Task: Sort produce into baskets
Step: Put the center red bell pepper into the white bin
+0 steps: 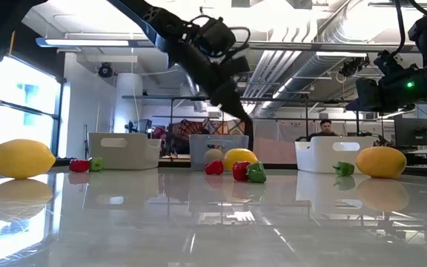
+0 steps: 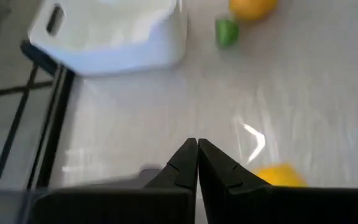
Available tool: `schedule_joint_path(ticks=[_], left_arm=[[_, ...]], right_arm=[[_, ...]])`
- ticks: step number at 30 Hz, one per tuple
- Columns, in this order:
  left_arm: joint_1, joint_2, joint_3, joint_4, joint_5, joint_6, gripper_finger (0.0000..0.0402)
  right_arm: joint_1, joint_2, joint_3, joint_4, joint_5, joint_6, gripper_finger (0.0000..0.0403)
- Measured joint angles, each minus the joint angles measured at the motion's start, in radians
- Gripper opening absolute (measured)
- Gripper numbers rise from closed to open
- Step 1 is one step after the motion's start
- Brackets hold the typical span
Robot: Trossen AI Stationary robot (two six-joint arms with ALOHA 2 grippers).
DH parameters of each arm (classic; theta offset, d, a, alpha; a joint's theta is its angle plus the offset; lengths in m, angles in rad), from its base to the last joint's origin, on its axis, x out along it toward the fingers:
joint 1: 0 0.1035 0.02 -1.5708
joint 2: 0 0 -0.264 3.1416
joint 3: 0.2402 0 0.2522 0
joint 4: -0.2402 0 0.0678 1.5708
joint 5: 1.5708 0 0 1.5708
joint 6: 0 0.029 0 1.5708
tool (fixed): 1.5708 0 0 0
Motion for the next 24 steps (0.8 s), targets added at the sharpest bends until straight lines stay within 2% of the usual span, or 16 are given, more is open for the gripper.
schedule_joint_path(ticks=[8,10,16,24], left_arm=[[-0.044,-0.006,-0.001,0.093,0.038,-0.017,0.0],[-0.049,-0.007,-0.025,0.178,0.04,-0.028,0.0],[-0.042,-0.051,-0.231,0.529,0.039,-0.113,0.0],[-0.097,-0.226,-0.551,0.782,0.032,-0.129,0.0]], right_arm=[[0.0,0.0,0.0,0.0,0.0,0.0,0.0],[0.0,0.0,0.0,0.0,0.0,0.0,0.0],[0.0,0.0,0.0,0.0,0.0,0.0,0.0],[0.0,0.0,0.0,0.0,0.0,0.0,0.0]])
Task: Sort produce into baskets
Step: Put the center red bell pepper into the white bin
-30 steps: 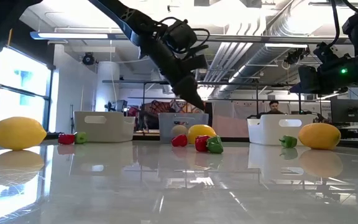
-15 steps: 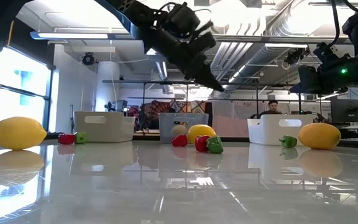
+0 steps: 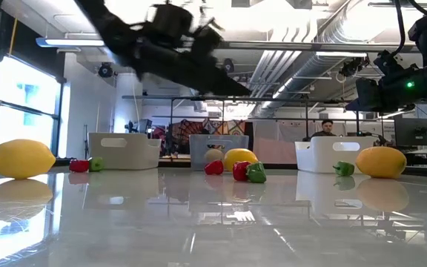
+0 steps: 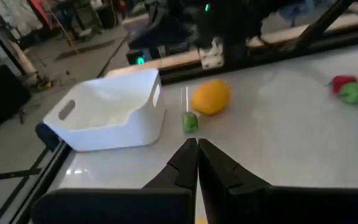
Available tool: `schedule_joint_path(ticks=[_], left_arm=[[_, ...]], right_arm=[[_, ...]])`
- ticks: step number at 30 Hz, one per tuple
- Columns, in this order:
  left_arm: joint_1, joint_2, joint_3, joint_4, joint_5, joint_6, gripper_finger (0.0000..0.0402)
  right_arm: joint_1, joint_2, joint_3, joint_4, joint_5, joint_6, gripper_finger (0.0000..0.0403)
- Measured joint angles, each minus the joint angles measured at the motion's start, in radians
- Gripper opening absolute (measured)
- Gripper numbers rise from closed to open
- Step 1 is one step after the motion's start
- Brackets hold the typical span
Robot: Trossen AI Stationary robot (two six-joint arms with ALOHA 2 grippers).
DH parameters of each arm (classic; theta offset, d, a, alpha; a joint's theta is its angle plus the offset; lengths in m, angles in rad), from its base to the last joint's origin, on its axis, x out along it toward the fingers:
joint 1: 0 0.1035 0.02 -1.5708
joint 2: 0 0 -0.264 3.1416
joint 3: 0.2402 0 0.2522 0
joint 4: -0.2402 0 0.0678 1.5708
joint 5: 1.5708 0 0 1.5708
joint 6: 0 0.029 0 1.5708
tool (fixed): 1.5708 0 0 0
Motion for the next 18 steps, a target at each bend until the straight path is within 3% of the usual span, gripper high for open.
schedule_joint_path(ticks=[9,18], left_arm=[[-0.086,-0.285,-0.33,0.094,-0.013,-0.042,0.0],[-0.11,-0.515,-0.507,0.095,-0.018,-0.073,0.0]], right_arm=[[0.0,0.0,0.0,0.0,0.0,0.0,0.0],[0.0,0.0,0.0,0.0,0.0,0.0,0.0]])
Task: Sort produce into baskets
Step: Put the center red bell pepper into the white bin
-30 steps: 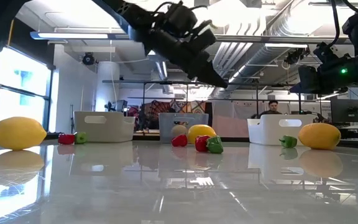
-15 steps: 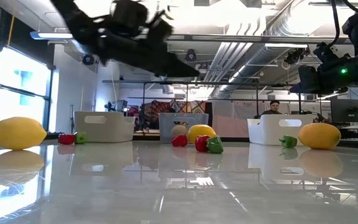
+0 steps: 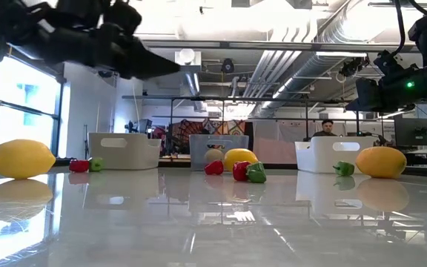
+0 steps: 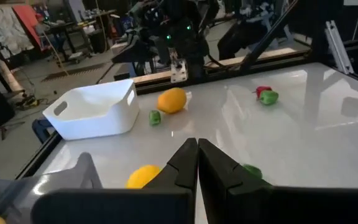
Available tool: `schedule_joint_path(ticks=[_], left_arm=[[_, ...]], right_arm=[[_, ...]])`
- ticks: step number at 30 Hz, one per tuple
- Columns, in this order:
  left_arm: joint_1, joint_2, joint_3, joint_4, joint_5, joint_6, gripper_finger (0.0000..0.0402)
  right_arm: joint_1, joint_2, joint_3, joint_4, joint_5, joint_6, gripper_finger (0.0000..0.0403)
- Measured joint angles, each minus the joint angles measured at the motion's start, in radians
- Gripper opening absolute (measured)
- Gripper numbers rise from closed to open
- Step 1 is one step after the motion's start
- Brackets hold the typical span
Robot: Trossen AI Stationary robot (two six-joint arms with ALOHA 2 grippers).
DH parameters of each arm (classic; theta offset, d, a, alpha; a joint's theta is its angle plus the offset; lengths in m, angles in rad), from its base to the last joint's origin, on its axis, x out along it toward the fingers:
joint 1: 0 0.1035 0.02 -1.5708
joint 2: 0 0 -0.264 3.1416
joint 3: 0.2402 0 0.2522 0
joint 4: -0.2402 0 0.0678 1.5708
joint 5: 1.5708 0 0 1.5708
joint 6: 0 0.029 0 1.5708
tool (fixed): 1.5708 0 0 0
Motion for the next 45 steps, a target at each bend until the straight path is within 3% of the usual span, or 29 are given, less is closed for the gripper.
schedule_joint_path(ticks=[10,19,30,35,45], left_arm=[[-0.001,-0.164,-0.077,-0.005,0.0,-0.007,0.0],[-0.001,-0.191,-0.088,-0.01,0.0,0.012,0.0],[0.037,-0.191,-0.088,-0.009,-0.001,0.035,0.0],[0.069,-0.19,-0.088,-0.006,-0.002,0.035,0.0],[0.093,-0.19,-0.088,-0.007,-0.002,0.069,0.0]], right_arm=[[0.0,0.0,0.0,0.0,0.0,0.0,0.0],[0.0,0.0,0.0,0.008,-0.008,0.0,0.0],[0.0,0.0,0.0,0.19,-0.247,-0.007,0.0],[0.018,0.008,0.0,0.235,-0.461,-0.008,0.0],[0.159,0.19,0.0,0.254,-0.326,-0.008,0.0]])
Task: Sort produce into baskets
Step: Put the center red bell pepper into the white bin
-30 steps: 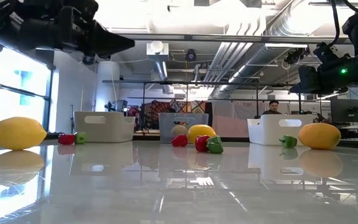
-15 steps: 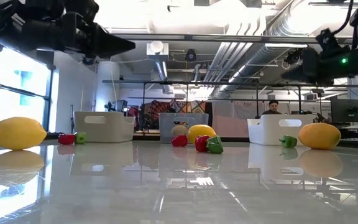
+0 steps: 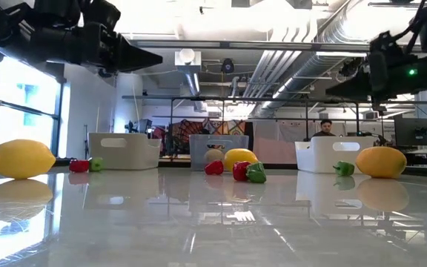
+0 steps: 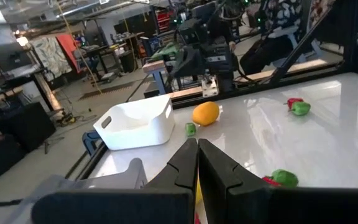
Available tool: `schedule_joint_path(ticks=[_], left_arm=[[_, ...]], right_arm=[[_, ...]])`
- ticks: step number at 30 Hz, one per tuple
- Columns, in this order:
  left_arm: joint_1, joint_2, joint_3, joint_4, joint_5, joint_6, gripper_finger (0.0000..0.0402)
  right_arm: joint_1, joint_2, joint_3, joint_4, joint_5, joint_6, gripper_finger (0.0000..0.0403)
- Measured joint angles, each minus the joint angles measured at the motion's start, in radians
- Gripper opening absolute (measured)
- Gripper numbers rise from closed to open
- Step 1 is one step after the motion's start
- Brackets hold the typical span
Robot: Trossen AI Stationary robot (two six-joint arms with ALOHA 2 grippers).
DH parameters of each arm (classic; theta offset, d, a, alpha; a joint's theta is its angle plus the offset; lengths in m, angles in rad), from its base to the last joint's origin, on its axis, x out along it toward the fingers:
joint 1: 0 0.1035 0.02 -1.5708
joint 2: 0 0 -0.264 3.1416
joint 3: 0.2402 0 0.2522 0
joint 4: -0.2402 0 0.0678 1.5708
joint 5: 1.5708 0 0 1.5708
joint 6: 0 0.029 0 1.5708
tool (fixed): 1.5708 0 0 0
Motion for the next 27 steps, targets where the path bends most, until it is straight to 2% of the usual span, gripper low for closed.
schedule_joint_path(ticks=[7,13,18,23,27], left_arm=[[0.0,0.0,0.0,0.016,0.0,0.022,0.0],[-0.004,0.0,0.001,0.076,0.002,0.004,0.0],[-0.004,0.0,0.001,0.077,0.002,0.001,0.0],[-0.004,0.0,0.001,0.07,0.002,-0.023,0.0],[-0.003,0.0,0.001,0.067,-0.002,-0.003,0.0]], right_arm=[[0.09,0.154,0.0,0.018,0.033,0.119,0.0],[0.152,0.246,0.018,0.108,-0.001,0.121,0.0],[0.238,0.343,0.127,0.044,-0.038,0.101,0.0001],[0.316,0.517,0.297,-0.054,0.013,0.074,0.0001],[0.352,0.678,0.453,-0.183,0.052,0.119,0.0003]])
